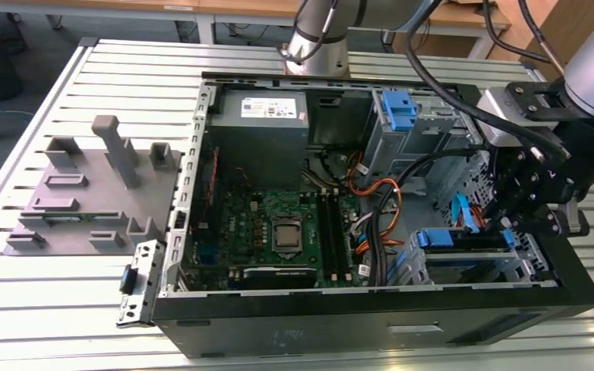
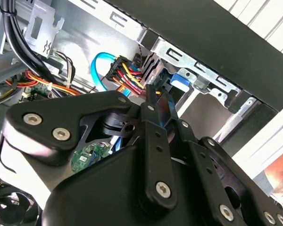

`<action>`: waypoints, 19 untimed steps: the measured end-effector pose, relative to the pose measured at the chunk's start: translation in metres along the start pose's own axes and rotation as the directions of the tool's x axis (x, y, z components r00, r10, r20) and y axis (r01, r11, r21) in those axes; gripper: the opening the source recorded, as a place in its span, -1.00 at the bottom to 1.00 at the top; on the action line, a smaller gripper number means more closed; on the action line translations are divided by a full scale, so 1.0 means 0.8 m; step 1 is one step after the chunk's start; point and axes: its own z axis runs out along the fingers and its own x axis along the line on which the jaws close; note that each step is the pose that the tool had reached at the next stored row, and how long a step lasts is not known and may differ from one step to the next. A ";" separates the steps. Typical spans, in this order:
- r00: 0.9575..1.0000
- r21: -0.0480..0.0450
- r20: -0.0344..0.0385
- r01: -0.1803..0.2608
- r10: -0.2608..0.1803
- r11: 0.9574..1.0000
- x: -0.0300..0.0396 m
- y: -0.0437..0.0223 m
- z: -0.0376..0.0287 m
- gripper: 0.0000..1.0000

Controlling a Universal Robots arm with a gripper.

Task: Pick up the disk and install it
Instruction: 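Insert the second disk wire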

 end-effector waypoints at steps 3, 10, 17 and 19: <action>1.000 0.000 0.000 0.000 0.000 1.000 0.0001 0.0001 0.0012 -0.53; 1.000 0.000 0.000 0.000 0.000 1.000 0.0001 0.0006 0.0037 -0.53; 1.000 0.000 0.000 0.000 0.000 1.000 0.0002 0.0007 0.0059 -0.53; 1.000 0.000 0.000 0.000 0.000 1.000 0.0002 0.0007 0.0063 -0.53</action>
